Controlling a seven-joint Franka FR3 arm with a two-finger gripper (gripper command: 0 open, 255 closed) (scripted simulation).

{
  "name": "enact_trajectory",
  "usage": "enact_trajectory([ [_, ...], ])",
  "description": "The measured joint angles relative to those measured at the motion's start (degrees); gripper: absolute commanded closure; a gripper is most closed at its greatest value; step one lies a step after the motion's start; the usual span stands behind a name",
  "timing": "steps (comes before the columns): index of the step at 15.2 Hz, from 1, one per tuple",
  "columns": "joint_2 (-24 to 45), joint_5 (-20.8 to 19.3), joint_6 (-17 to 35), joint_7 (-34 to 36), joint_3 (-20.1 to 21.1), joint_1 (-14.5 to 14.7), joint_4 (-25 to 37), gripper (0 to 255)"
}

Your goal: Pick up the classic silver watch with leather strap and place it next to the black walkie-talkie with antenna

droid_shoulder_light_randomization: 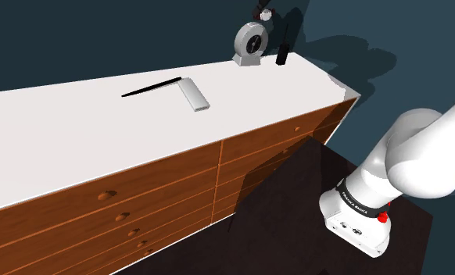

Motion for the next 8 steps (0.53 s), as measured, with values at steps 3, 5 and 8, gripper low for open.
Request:
enact_trajectory([
  [3,3.4,1.8,-2.3,-4.8,-3.6,-0.9,3.9,255],
  [5,6.0,3.3,-4.2,-7.9,-5.9,-1.5,7.1,255],
  [8,10.7,6.1,-7.3,-12.4,-9.2,-2.8,12.6,255],
])
